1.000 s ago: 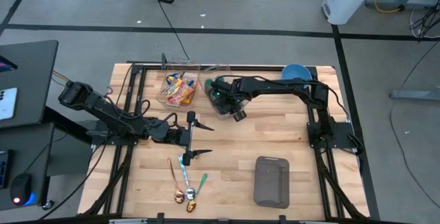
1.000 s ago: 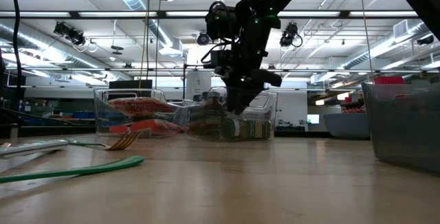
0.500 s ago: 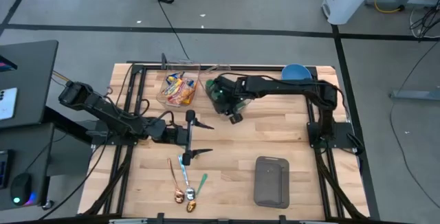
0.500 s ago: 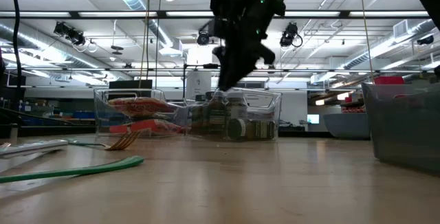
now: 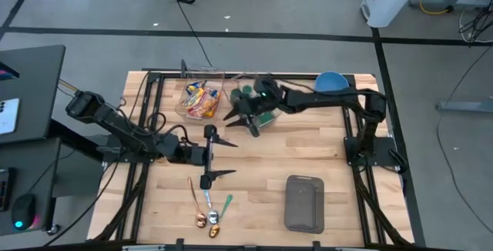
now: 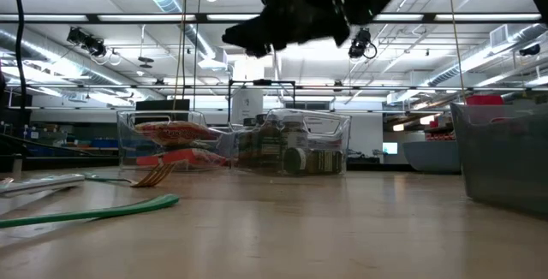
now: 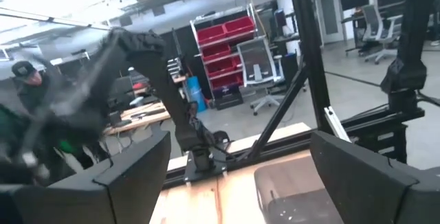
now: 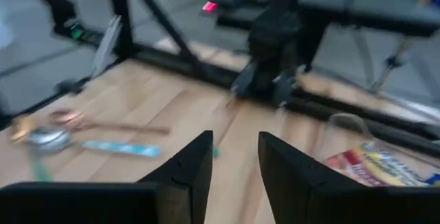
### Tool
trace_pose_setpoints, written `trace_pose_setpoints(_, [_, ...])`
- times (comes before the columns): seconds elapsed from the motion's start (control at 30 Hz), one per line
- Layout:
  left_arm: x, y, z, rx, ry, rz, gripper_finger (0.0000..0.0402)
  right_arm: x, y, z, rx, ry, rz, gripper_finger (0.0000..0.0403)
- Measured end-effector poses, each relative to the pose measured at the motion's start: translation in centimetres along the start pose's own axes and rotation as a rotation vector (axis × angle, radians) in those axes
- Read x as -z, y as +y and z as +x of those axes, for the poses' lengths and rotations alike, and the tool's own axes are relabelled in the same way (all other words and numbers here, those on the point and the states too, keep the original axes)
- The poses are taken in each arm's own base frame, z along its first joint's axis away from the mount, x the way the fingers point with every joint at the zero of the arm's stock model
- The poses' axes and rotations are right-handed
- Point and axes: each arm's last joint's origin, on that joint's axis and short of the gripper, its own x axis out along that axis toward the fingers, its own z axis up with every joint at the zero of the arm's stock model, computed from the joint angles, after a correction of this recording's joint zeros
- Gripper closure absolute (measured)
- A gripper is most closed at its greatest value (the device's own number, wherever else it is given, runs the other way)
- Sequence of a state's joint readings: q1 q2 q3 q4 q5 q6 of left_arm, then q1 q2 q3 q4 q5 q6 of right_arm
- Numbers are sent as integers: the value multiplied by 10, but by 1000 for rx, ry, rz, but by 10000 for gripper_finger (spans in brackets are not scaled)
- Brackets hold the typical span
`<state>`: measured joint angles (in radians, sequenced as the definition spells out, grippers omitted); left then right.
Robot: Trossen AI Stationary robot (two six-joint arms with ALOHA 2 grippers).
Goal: Pick & Place Food Item
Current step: Put the green fork into the gray bin
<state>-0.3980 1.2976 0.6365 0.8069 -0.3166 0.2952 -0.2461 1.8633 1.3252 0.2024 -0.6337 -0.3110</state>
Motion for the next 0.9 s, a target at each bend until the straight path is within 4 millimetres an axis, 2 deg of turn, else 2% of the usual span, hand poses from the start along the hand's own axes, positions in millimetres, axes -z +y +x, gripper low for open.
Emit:
trace_pose_setpoints(0.17, [-1,-5,-2,-17,8,11,47,38,23,-3,128,-224,-25,277])
trace_pose_setpoints(0.3, [-3,-9,-3,-7,6,5,47,61,53,-17,225,-377,-34,277])
trace_pose_setpoints(0.43, [-1,-12,-5,-30,39,-5,47,79,89,-36,310,-430,-62,277])
trace_pose_setpoints(0.7, [21,-22,-10,3,270,-139,47,86,156,-80,437,-429,-148,277])
trace_pose_setpoints(0.9, [44,-28,-21,14,524,-304,47,100,188,-111,496,-410,-129,277])
